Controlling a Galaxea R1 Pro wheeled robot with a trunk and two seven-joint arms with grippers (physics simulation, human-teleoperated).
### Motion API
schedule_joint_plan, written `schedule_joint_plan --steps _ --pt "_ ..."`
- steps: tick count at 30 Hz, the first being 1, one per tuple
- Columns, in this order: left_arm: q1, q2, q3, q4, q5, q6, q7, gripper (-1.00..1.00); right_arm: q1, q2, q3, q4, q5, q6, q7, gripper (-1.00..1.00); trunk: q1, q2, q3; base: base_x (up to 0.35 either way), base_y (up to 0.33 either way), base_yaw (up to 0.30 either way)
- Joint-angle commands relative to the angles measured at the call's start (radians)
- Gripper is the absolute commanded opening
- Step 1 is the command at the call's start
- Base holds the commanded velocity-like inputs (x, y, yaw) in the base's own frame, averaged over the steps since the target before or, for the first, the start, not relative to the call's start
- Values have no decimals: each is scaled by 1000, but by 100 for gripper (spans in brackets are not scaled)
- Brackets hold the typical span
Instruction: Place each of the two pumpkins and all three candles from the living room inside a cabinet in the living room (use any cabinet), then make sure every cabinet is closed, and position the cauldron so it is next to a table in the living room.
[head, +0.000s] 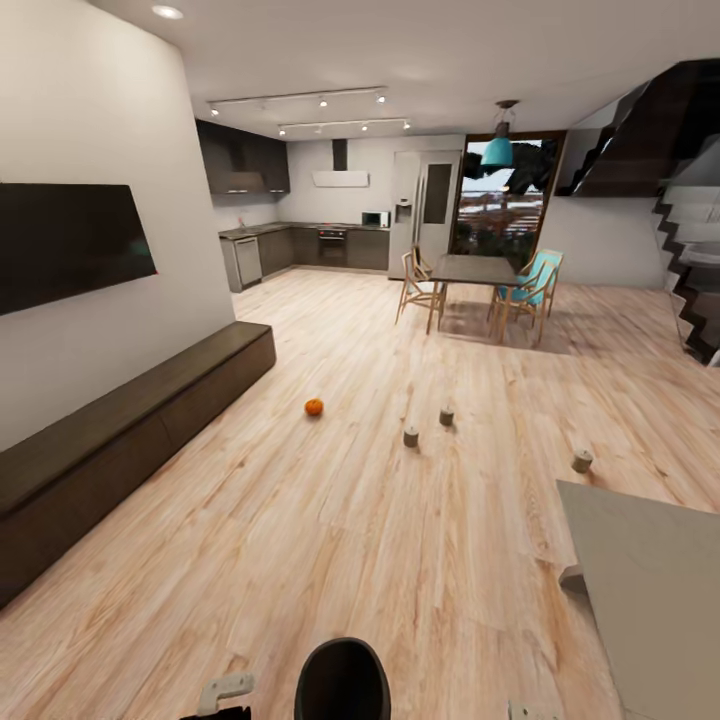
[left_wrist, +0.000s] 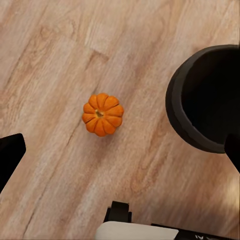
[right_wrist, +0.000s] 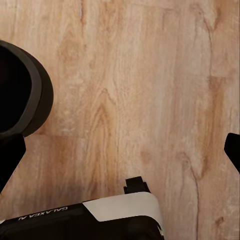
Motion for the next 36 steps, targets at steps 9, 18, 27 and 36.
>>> schedule_joint_plan --steps 9,18,27,36 --pt "0 -1 -3 3 9 -1 4 100 -1 0 1 -2 -9 4 -6 100 1 -1 -1 185 -165 68" --pt "0 0 -3 3 9 -3 5 100 -1 0 1 -2 -9 4 -7 100 1 -1 -1 199 -154 121" --pt "0 -3 -3 4 9 -3 5 100 -1 0 2 -2 -9 4 -6 100 1 -1 -1 82 -81 107" --pt "0 0 -3 3 9 -3 5 100 0 0 2 -2 -9 4 -6 100 1 -1 -1 -6 -14 39"
